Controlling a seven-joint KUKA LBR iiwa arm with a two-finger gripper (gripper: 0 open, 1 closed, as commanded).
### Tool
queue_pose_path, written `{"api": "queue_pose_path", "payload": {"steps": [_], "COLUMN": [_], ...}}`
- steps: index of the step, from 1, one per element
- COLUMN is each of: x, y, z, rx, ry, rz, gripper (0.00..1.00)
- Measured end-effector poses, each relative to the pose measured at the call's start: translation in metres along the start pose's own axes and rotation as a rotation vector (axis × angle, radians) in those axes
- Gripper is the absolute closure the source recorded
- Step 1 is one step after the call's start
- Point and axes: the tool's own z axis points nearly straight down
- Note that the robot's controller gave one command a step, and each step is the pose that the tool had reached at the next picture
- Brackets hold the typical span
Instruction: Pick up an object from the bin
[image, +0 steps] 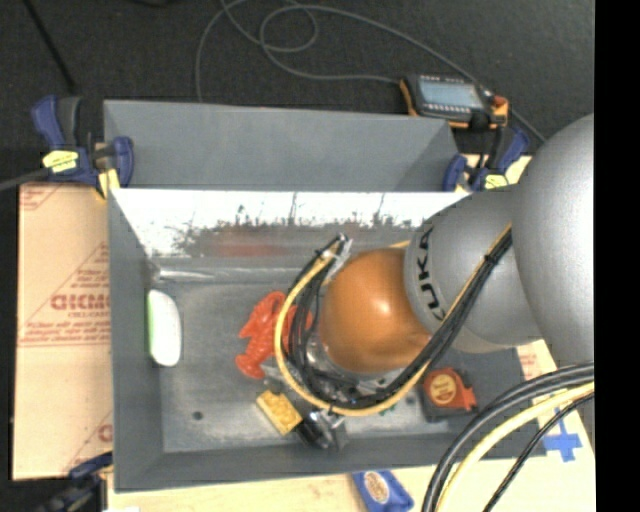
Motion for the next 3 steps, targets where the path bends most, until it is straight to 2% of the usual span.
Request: {"api": "queue_pose_path", "payload": {"steps": [1, 2, 3], "x": [0.0100, 0.0113, 0.0128], "y": [-0.0177, -0.0204, -0.0199], "z": [0.0032, 0.0034, -0.0010], "rx": [0.003, 0.005, 0.001], "ry": [-0.017, -0.016, -0.008], "rz": [-0.525, -0.524, -0.523], "gripper": [1.00, 1.00, 1.00]}}
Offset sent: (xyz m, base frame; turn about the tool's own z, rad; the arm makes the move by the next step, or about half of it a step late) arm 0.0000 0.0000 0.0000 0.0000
